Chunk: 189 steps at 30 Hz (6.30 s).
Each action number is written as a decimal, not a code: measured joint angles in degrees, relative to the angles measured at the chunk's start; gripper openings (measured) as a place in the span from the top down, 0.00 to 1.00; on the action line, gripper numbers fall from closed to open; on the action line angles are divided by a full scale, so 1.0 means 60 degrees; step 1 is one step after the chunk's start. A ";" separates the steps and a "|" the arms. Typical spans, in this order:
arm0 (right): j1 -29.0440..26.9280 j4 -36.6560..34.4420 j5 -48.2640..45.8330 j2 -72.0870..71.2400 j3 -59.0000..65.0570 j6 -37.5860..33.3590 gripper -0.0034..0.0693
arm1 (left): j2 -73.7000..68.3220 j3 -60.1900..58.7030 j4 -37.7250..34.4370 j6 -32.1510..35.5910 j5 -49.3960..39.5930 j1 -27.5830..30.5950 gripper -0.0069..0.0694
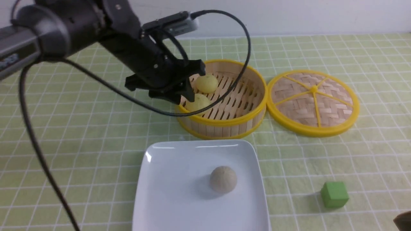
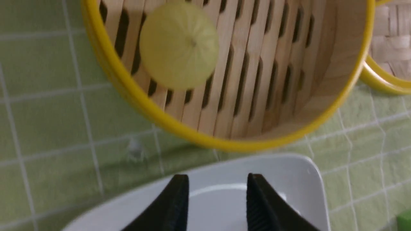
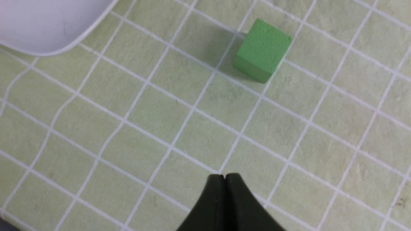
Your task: Put the steamed buns into the plate on the green tablecloth.
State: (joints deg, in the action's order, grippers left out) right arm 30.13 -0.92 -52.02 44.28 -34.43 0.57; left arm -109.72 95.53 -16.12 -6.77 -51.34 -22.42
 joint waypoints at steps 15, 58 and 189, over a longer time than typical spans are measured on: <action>0.0000 -0.0019 0.0464 0.0000 0.0029 0.0029 0.93 | -0.3265 0.2831 0.1748 -0.0188 0.0046 -0.0515 0.43; 0.0000 -0.0189 0.0569 0.0000 0.0039 0.0036 0.85 | 0.1795 -0.4361 0.2198 -0.1746 0.0032 -0.1593 0.80; 0.0000 -0.0905 0.4766 -0.5562 0.2921 0.0874 0.96 | 0.4654 -0.7917 -0.1613 0.2669 0.1261 0.0163 0.25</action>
State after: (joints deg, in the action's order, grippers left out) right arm 30.13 -6.35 -23.42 10.91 -16.90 5.81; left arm -81.79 48.03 -25.81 9.24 -43.77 -21.44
